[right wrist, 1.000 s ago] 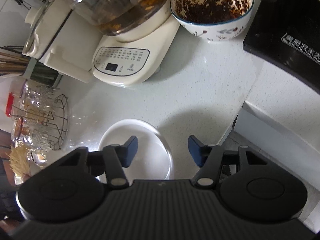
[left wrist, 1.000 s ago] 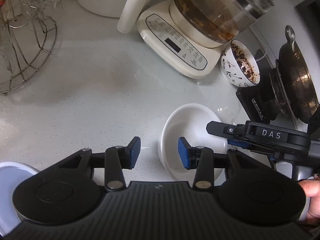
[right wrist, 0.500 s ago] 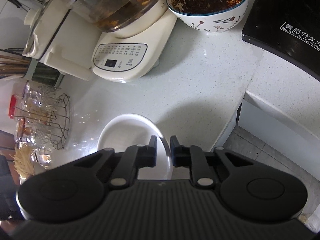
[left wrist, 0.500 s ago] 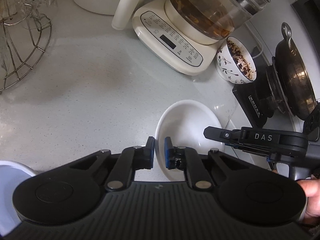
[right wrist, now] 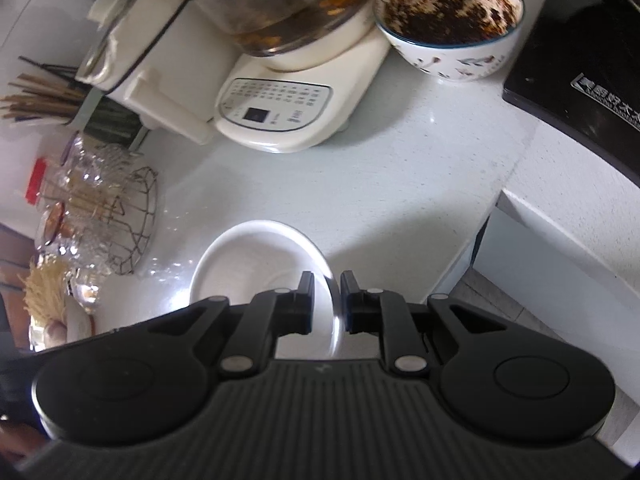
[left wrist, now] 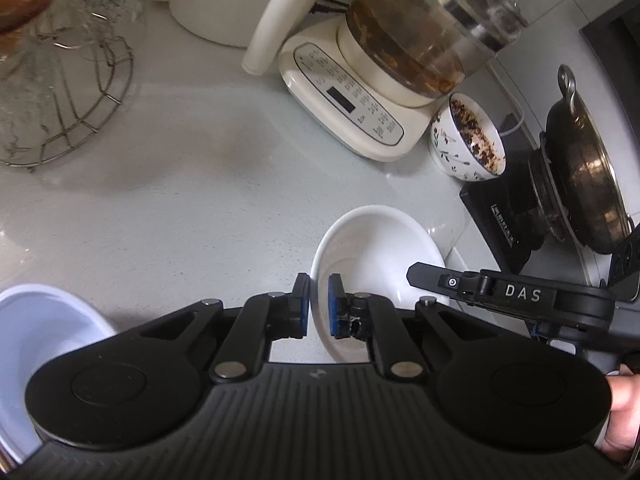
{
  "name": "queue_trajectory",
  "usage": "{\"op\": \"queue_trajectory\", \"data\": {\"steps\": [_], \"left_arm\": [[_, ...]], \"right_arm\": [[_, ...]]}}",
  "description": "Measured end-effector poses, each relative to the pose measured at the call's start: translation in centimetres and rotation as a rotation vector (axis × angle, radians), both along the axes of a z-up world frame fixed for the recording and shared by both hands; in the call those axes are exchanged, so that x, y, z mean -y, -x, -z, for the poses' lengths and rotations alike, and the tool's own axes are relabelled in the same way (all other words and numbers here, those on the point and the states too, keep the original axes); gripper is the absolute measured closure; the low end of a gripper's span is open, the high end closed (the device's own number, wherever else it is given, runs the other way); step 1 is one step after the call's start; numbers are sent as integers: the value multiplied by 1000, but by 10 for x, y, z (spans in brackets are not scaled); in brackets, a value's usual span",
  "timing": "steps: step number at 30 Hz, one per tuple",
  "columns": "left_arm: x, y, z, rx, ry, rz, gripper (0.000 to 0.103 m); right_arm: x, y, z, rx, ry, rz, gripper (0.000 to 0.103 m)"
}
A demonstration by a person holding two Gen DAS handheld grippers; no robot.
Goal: Organize plates and bowls
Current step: 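Lift the white ceramic bowl with the left gripper toward the plastic bowls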
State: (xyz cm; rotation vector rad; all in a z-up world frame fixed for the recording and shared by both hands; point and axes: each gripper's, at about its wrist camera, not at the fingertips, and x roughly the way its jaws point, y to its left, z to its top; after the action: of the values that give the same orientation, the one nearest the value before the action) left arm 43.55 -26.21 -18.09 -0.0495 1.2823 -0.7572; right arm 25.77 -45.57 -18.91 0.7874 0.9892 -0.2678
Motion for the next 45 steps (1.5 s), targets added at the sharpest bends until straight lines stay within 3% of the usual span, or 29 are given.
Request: {"op": "queue_trajectory", "data": {"steps": [7,20,29,39,45], "left_arm": [[-23,3,-17,16,12,-48,92],[-83,12,-55,27,57,-171,92],[-132,31,-82,93,72,-260,92],[-195,54,-85,121,83,-411,92],[-218,61,-76,128,38,-469,92]], "right_arm": [[-13,0,-14,42,-29,-20,86],[-51,-9,-57,128,6,-113,86],[-88,-15,-84,196,36,-197,86],[-141,-27,-85,198,55,-341,86],[-167,-36,-73,171,44,-390,86]]}}
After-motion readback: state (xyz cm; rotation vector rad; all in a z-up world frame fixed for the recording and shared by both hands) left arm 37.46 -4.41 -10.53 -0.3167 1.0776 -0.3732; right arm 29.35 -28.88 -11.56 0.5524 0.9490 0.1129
